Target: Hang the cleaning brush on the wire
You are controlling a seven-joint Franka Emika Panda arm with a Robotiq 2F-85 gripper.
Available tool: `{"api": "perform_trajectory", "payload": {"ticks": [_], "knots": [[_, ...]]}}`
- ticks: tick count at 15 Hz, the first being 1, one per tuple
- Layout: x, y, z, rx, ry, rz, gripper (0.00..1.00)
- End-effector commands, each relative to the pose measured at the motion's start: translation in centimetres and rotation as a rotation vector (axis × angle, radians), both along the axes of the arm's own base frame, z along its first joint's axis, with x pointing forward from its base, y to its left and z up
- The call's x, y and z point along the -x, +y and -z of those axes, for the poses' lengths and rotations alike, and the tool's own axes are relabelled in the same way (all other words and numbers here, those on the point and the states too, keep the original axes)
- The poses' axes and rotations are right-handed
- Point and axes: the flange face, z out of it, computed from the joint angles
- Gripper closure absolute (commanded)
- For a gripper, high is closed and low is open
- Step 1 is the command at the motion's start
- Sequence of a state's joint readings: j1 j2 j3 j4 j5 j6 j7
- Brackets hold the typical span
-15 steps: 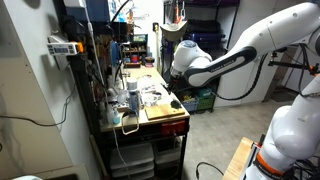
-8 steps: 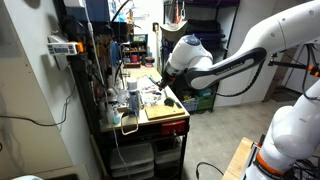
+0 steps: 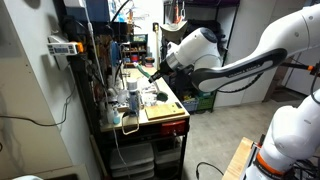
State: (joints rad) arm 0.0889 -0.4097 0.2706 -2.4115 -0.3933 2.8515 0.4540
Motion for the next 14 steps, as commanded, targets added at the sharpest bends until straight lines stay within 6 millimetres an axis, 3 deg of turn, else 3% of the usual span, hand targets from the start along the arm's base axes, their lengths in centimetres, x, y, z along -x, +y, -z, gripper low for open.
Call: {"api": "perform_trajectory", "payload": {"ticks": [1,2,7,14], "knots": [[0.1,-0.1,0.1,0.001,0.0,-0.005,0.84],[0.2,-0.1,0.1,0.001,0.0,-0.007,0.96],[0.7,0.2,-2.2,-0.056,-0.125,-0.078,0.96],[1.0,-0.6,-3.4,-0.093,-0.206,-0.117,0.96]]}}
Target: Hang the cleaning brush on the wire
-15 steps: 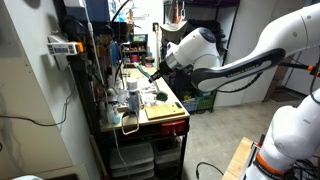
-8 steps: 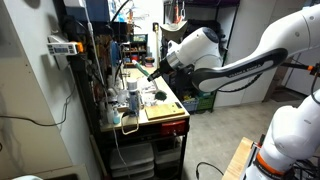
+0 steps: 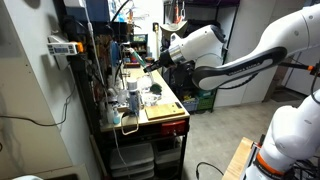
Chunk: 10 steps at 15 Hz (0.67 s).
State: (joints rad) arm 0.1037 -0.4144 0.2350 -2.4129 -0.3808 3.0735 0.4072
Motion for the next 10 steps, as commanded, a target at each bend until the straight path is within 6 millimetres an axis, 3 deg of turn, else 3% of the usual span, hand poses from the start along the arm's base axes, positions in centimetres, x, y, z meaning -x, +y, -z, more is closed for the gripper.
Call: {"api": "perform_trajectory", "payload": {"ticks": [1,10], "knots": [[0.8,-0.6,-0.6,-0.013,-0.032,-0.011,0.96],[2.0,-0.8,-2.8,-0.042,-0.091,-0.014,0.96]]}}
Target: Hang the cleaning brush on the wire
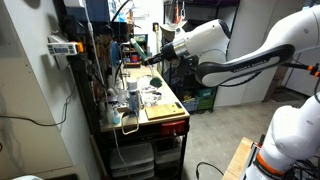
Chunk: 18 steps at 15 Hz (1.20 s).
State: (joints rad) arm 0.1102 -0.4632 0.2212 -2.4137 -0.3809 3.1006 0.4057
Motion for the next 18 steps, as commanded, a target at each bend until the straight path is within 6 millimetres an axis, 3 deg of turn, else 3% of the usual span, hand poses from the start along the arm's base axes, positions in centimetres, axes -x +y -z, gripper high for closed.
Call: {"api": "perform_trajectory", "payload": {"ticks": [1,18], "knots": [[0.7,-0.1,-0.3,-0.025,-0.024,-0.012,0.96],[-3.0,2.1,0.1,-0.089,0.002,-0.067,0.96]]}}
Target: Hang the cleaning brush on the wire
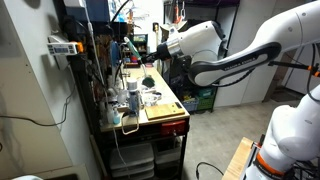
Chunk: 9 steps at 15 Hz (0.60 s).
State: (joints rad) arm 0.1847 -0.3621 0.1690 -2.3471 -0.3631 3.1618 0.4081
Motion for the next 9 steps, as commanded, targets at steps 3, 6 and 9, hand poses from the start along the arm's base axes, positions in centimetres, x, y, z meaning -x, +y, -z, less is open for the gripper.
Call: {"api": "perform_trajectory", "payload": {"ticks": [3,6,9], "knots": [[-1.4,1.1,0.2,-0.021,0.015,-0.023,0.96],[-2.0,0.9,0.2,-0.029,0.021,-0.016,0.96],[-2.5,0.6,0.2,-0.035,0.024,-0.01,0.96]]}}
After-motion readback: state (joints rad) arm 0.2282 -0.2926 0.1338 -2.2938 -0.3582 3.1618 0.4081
